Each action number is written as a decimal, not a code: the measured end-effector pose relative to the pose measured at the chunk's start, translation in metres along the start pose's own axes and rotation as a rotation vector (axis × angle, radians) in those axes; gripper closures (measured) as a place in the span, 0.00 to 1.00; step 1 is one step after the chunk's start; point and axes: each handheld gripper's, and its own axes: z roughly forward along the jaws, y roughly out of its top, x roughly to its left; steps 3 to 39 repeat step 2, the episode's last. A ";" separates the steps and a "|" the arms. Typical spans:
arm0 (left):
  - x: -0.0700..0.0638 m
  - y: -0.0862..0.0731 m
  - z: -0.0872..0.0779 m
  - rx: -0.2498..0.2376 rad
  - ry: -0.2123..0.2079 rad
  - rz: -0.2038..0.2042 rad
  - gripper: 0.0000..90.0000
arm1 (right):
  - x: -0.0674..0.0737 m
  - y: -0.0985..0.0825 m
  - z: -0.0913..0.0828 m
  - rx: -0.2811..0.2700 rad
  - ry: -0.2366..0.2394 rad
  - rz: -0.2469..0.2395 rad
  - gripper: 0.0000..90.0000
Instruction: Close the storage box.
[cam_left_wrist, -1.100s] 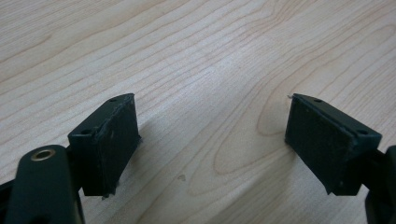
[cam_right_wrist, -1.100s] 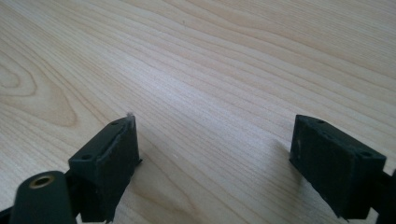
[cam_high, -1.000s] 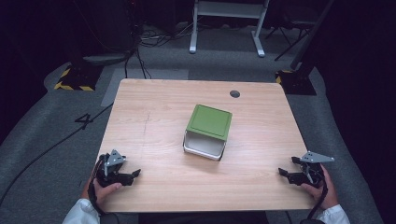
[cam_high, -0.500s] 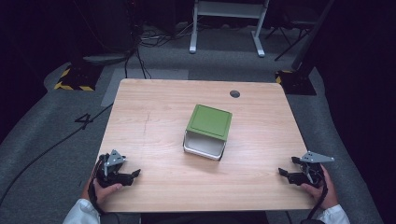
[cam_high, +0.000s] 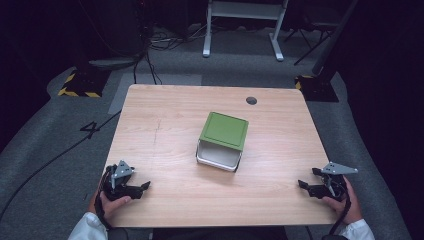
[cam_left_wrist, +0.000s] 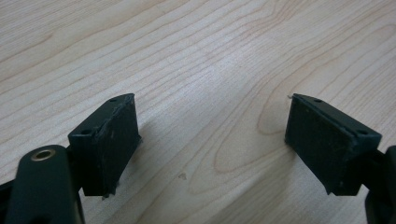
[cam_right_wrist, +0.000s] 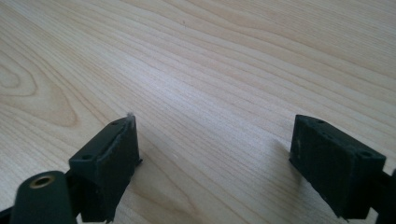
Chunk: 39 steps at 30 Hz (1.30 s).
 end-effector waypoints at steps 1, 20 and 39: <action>0.000 0.000 0.000 0.001 0.000 -0.002 0.20 | 0.000 0.000 0.000 0.000 0.000 0.000 0.17; 0.000 0.000 0.000 0.000 -0.001 -0.002 0.20 | 0.000 0.000 0.000 0.000 0.000 0.000 0.17; 0.000 0.000 0.000 0.000 -0.001 -0.002 0.20 | 0.000 0.000 0.000 0.000 0.000 0.000 0.17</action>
